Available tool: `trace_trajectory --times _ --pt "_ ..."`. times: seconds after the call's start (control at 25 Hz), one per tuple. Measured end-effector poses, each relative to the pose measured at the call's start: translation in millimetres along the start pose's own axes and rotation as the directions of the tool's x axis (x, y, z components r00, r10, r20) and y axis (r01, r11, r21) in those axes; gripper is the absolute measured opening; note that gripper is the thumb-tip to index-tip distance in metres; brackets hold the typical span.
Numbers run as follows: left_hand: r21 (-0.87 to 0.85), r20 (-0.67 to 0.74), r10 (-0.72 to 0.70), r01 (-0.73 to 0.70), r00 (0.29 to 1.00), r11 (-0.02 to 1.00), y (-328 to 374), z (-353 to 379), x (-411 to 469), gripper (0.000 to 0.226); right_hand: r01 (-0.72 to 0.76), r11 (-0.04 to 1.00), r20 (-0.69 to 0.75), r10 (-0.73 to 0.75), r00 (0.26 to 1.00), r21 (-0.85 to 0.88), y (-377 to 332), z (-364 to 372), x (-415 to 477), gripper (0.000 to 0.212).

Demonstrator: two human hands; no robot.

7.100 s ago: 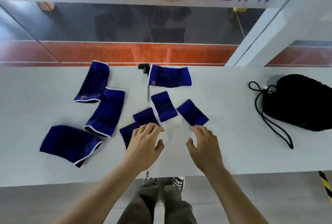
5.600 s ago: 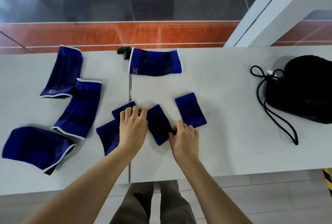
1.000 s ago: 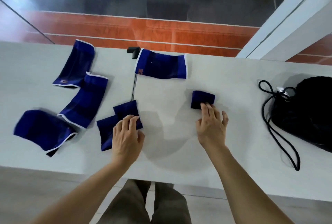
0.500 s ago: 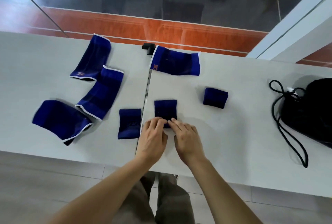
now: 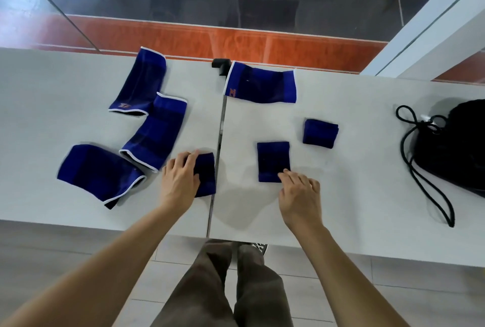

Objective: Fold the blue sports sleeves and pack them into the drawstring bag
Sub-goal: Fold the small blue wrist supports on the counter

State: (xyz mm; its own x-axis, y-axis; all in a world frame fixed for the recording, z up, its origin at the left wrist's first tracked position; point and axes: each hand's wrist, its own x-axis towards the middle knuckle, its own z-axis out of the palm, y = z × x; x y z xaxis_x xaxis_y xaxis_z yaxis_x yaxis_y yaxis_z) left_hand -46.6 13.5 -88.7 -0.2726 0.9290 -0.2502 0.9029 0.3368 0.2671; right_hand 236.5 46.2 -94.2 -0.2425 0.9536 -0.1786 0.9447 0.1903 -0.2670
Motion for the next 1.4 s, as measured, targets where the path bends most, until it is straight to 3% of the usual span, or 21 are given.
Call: trace_trajectory --times 0.08,0.24,0.4,0.56,0.68,0.8,0.96,1.4 --pt "-0.051 -0.026 -0.027 0.026 0.999 0.998 2.9 0.6 -0.5 0.044 -0.009 0.999 -0.012 0.009 1.0 0.053 -8.5 -2.5 -1.3 0.04" --pt "-0.372 0.063 0.022 0.003 0.998 0.928 18.4 0.5 -7.7 0.021 0.004 0.957 0.045 -0.018 0.999 0.289 -37.7 -3.9 -10.2 0.037" --pt "-0.576 0.126 0.134 -0.037 0.983 0.817 52.5 -10.0 -7.8 0.022 -0.165 0.779 0.213 0.041 0.976 0.605 -47.7 -6.1 -18.0 0.03" --pt "-0.695 0.195 0.143 0.034 0.97 0.718 96.0 -15.2 15.5 0.021 -0.281 0.639 0.184 0.216 0.959 0.716 -26.1 -16.6 -16.2 0.014" --pt "-0.653 0.204 0.151 0.02 0.967 0.757 117.8 -16.1 35.3 0.026 -0.331 0.55 0.15 0.347 0.926 0.767 -13.5 -26.6 -8.1 0.015" --pt "-0.501 0.16 0.256 -0.145 0.953 0.853 135.6 -5.2 57.7 0.023 -0.367 0.504 0.145 0.426 0.893 0.782 -0.8 -27.9 6.5 0.013" --pt "-0.357 0.102 0.336 -0.281 0.936 0.891 138.0 16.4 75.6 0.016 -0.436 0.546 0.162 0.478 0.863 0.715 2.9 -19.6 16.6 0.009" --pt "-0.287 0.026 0.359 -0.337 0.933 0.897 138.2 32.8 78.2 0.007 -0.465 0.669 0.129 0.488 0.863 0.579 2.1 -1.5 26.2 0.012"
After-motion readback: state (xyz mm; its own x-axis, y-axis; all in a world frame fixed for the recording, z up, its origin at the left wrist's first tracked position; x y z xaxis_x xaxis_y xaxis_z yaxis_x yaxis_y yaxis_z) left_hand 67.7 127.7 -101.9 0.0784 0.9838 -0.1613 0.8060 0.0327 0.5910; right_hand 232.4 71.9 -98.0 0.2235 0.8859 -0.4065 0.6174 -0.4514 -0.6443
